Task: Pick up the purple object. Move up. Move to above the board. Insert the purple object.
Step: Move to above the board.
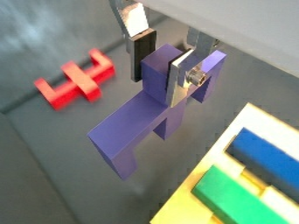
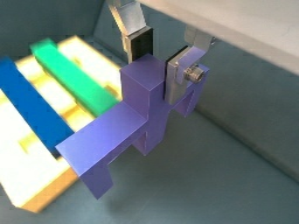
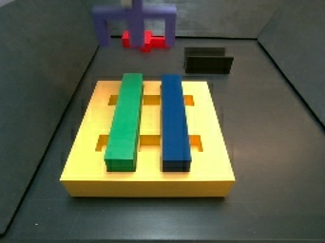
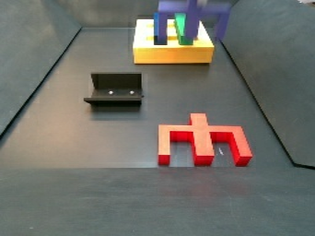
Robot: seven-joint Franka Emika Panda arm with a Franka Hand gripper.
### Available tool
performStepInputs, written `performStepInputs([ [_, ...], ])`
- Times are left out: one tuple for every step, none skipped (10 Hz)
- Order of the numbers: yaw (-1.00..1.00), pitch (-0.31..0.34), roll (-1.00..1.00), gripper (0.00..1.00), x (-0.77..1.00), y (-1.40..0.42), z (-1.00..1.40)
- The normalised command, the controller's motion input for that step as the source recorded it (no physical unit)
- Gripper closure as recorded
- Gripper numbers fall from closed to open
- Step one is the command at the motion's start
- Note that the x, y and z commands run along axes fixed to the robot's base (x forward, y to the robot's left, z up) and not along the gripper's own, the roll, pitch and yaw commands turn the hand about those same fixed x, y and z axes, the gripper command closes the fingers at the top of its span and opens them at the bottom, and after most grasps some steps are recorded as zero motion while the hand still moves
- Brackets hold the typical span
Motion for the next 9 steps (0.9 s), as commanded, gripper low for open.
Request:
performStepInputs([
  [-0.01,0.016,-0.02,1.0,-0.01,-0.01,1.4],
  [-0.01,0.091,-0.02,1.0,0.05,0.0,0.88],
  [-0.01,0.108,-0.03,1.0,0.05,0.0,0.65],
  [0.0,0.08,-0.03,1.0,0.04,0.0,0.25],
  [0.0,0.068,-0.03,1.0,0.02,0.0,0.2],
  [1.0,0.016,0.01,1.0,0.58,-1.4,0.39],
  [1.0,0.02,0.02,1.0,0.59,-1.4,0.35],
  [1.0,0.029,0.03,1.0,0.62,-1.4,0.32],
  [1.0,0.049,0.02,1.0,0.75,-1.4,0.36],
])
